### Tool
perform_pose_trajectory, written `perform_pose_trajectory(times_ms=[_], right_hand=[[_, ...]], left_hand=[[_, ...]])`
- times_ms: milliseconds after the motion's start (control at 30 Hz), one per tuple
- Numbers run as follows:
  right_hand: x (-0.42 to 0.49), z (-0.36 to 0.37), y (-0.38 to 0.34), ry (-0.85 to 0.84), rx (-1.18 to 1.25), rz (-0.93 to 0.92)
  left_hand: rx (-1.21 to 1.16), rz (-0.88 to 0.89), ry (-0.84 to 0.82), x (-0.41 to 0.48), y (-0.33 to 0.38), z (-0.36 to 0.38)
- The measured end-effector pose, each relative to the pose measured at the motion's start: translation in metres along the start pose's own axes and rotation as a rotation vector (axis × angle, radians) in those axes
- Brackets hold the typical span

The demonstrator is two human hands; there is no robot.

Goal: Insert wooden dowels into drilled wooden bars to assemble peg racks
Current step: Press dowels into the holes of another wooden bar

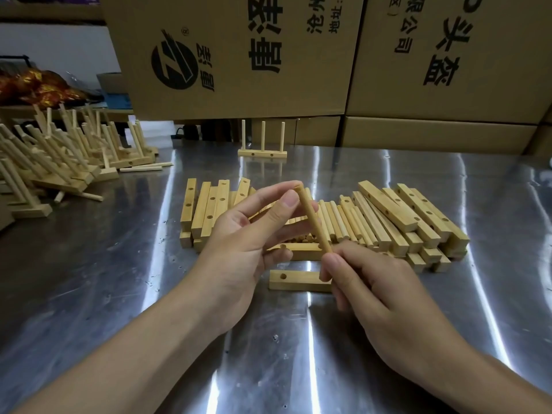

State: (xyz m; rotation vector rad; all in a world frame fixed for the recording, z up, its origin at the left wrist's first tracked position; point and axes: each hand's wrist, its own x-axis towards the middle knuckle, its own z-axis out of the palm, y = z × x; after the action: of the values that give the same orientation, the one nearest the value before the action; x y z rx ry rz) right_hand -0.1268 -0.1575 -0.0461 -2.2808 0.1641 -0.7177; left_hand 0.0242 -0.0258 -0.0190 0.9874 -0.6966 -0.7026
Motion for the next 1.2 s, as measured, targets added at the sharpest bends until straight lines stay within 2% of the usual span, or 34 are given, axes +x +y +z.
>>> perform_pose_trajectory(times_ms=[133,233,300,367,433,500,600,700,900,1200], right_hand=[[0.0,-0.002,0.001,0.007,0.008,0.004],[0.004,-0.011,0.001,0.112,0.173,0.055],[0.009,-0.02,0.0,0.227,0.401,0.102],[0.016,-0.028,0.0,0.327,0.635,0.175],[0.019,-0.032,0.002,0.346,0.714,0.224],[0.02,-0.038,0.006,0.317,0.614,0.233],[0.023,-0.05,0.012,0.258,0.314,0.161],[0.026,-0.058,0.019,0.204,0.155,0.116],[0.025,-0.06,0.028,0.109,0.008,0.08],[0.026,-0.063,0.029,0.057,0.029,-0.011]], left_hand=[[0.067,0.017,0.023,-0.001,0.0,0.0],[0.147,0.077,0.084,-0.002,0.002,-0.001],[0.33,0.175,0.092,-0.002,0.001,-0.004],[0.57,0.277,0.021,-0.003,-0.004,-0.005],[0.768,0.311,-0.047,-0.005,-0.012,-0.004],[0.901,0.323,-0.081,-0.007,-0.02,-0.003],[1.132,0.366,-0.14,-0.006,-0.027,-0.009],[1.302,0.356,-0.199,-0.005,-0.029,-0.015],[1.302,0.333,-0.204,-0.003,-0.028,-0.015],[1.303,0.318,-0.139,-0.002,-0.028,-0.019]])
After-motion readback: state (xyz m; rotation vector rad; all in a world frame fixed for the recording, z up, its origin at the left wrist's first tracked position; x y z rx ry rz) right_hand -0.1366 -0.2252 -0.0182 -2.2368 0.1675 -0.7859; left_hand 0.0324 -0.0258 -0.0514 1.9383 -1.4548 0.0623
